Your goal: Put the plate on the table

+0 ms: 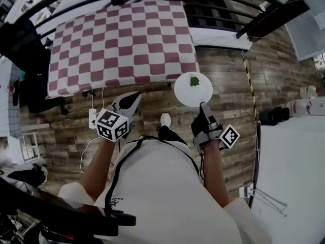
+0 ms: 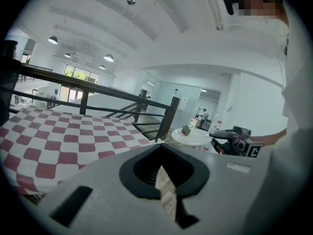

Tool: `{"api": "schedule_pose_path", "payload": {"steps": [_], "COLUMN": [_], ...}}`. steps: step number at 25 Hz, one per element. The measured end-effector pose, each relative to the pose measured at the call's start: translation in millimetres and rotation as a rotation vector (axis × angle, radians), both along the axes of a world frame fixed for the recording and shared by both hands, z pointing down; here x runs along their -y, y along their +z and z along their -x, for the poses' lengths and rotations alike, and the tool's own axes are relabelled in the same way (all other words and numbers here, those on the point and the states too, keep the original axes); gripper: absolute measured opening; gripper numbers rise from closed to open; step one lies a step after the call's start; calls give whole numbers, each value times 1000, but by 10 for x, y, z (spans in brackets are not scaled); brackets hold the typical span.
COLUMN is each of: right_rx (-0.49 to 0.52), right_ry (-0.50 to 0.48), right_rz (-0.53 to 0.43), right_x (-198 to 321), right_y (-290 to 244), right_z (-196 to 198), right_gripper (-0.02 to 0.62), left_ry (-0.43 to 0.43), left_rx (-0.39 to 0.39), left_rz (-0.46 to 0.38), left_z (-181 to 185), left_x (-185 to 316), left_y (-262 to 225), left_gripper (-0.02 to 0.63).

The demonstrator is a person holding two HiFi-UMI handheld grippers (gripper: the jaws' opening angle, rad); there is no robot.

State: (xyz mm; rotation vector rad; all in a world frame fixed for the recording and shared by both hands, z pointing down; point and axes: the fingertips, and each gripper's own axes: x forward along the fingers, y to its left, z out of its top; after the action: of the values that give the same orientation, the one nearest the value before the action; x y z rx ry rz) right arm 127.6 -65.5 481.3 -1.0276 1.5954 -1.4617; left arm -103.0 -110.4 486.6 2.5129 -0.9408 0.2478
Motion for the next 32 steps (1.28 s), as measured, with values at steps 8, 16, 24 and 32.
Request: {"api": "schedule_pose_path", "payload": {"steps": [8, 16, 24, 32], "right_rx": [-3, 26, 43, 49], "right_ry": [-71, -154, -195, -222], "right_rz": [11, 14, -2, 16], "right_x": [583, 984, 1189, 1368], "right_y": [146, 300, 380, 491], "right_z": [-506, -771, -960, -1072], "right_gripper": [34, 32, 32, 32], "left_ry": [-61, -140, -183, -217], "left_rx": [17, 22, 37, 49], "left_rz": [4, 3, 6, 20], "left_z": [-436, -746, -916, -967], "left_x": [378, 630, 750, 880], "left_y": [-32, -12, 48, 75], "left_gripper": [8, 8, 8, 8]}}
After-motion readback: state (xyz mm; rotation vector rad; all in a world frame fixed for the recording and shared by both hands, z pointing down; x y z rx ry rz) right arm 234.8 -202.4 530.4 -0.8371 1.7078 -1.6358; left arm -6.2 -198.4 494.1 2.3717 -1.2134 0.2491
